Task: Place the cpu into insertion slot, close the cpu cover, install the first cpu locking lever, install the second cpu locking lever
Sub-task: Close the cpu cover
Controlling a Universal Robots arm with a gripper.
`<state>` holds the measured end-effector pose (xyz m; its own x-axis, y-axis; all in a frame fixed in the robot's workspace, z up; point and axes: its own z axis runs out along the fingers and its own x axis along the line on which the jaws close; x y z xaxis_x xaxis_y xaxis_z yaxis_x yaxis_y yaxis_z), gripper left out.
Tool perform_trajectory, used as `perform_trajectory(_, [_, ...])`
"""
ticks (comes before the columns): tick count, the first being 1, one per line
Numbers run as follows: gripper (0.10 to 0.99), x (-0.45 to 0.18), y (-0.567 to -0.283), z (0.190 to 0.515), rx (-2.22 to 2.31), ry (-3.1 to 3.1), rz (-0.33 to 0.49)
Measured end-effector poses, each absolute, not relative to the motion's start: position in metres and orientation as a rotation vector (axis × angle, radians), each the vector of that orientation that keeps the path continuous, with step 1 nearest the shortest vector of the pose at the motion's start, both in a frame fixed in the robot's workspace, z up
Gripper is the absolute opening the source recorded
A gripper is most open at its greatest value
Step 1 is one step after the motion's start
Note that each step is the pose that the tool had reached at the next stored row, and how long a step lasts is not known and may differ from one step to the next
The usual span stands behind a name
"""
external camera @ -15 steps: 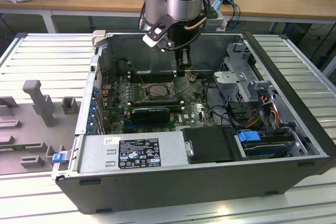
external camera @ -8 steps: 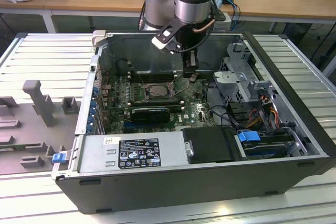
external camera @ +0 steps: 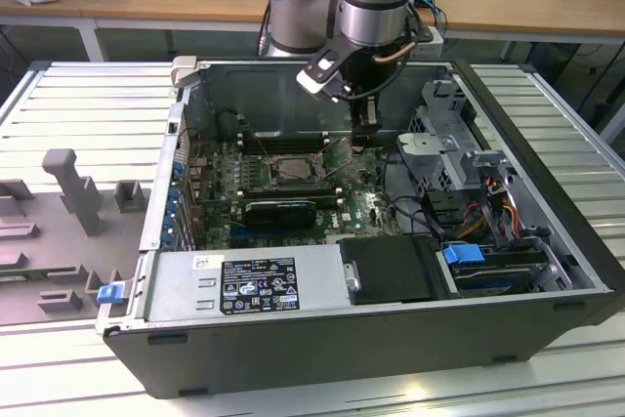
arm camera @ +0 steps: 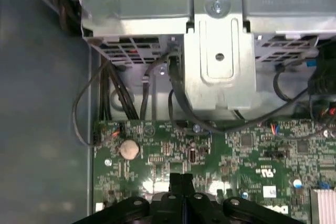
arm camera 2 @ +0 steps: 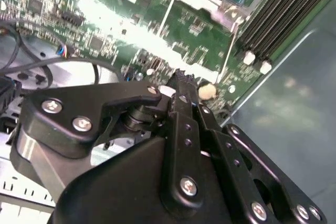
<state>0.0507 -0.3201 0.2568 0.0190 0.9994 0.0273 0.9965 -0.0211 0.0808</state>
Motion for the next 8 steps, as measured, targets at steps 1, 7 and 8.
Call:
perform_trajectory(1, [0.106,0.0532,-0.3201,0.2566,2.215,2.170,0.118])
perform_trajectory(7, [0.106,0.0572,-0.3201,0.2487,2.215,2.170,0.118])
perform_trajectory(8, [0.106,0.0573,-0.3201,0.2488,2.216,2.172,0.114])
